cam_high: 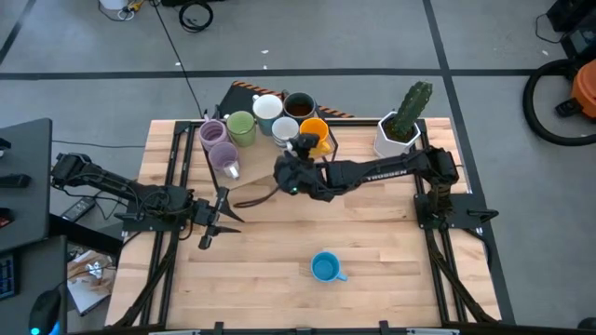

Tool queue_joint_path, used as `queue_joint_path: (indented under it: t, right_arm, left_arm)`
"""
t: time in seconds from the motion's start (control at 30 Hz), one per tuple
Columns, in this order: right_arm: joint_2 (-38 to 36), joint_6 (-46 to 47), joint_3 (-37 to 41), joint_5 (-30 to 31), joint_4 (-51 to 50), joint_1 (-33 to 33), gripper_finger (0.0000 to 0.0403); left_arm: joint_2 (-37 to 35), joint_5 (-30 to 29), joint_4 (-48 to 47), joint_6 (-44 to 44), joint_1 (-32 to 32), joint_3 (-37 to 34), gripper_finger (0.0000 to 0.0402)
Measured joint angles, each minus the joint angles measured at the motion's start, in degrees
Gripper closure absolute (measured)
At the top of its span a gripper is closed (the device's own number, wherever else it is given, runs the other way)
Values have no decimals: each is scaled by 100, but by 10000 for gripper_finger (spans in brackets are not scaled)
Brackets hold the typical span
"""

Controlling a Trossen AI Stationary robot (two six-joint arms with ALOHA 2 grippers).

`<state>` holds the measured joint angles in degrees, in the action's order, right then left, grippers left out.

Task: Place coffee mugs
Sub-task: Adjust the purple, white-blue patterned, and yellow mugs on the shelf

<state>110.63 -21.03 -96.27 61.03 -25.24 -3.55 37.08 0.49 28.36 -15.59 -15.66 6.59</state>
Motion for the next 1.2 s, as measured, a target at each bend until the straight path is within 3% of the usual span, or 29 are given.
queue_joint_path:
  t: [0.37, 0.77, 1.03, 1.2]
  right_arm:
    - [0, 181, 4, 331, -412, -42, 188]
    - [-457, 124, -9, -2, -442, -243, 188]
    - [-1049, 1651, 141, -104, -1982, -265, 189]
    - [-1467, 2362, 728, -109, -2153, -270, 189]
  left_arm:
    - [0, 0, 4, 2, 0, 0, 260]
    - [0, 0, 2, 4, 0, 0, 260]
    - [0, 0, -34, 103, 0, 0, 260]
    - [0, -2, -31, 103, 0, 0, 260]
